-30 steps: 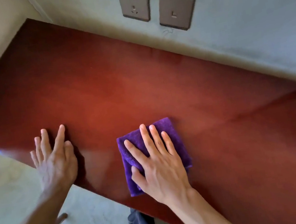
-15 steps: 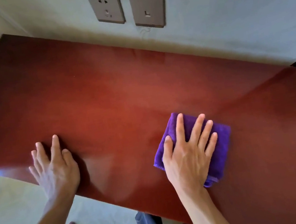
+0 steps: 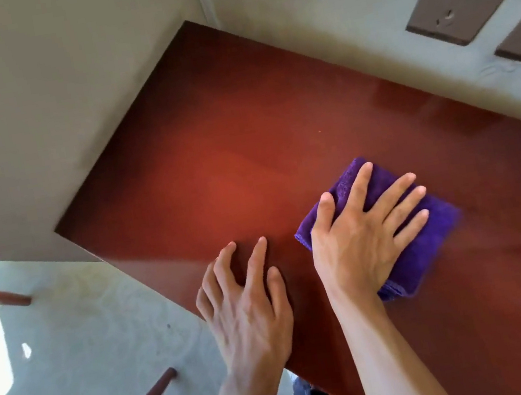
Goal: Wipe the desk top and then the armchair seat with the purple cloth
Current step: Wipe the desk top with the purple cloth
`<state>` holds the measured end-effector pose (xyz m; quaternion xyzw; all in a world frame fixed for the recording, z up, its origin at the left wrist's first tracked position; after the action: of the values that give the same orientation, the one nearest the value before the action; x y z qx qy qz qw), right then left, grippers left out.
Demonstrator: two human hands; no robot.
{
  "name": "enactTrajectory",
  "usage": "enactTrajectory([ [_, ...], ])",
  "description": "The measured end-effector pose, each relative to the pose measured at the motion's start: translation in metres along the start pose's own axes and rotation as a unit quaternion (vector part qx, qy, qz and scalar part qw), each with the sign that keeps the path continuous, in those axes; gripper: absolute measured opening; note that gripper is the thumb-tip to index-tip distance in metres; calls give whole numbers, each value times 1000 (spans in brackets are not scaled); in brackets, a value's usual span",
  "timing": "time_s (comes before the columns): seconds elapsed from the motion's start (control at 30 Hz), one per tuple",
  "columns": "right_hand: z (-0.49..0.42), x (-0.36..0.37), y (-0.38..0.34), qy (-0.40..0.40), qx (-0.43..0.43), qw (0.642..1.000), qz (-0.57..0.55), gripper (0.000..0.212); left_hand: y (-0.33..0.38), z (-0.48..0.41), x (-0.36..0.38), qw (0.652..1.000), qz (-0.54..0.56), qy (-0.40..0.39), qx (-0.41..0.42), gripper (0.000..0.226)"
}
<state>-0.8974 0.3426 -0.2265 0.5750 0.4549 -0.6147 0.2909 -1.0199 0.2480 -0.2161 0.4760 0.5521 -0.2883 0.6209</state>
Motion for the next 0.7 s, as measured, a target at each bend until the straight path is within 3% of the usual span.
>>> enactTrajectory([
  [0.13,-9,19,-83,-8,-65,998,-9,72,-33,-31,-5,999,36,20,33,39],
  [0.4,8,44,-215,-42,-236,971,-22,77,-116,-101,-32,990,115,70,-44,45],
  [0.7,43,48,-253,-80,-364,928,-32,69,-159,-137,-37,996,81,15,-45,51],
])
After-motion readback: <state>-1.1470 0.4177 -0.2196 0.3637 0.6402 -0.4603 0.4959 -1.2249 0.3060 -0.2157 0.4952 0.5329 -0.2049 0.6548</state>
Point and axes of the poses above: each hand's wrist, its own z-axis away from the middle knuckle, its own x-axis out of the palm, y = z × x, the point moved 1 cm from there along -z, towards the middle knuckle, and after that the axes turned 5 degrees about y, right-handed, at the moved point
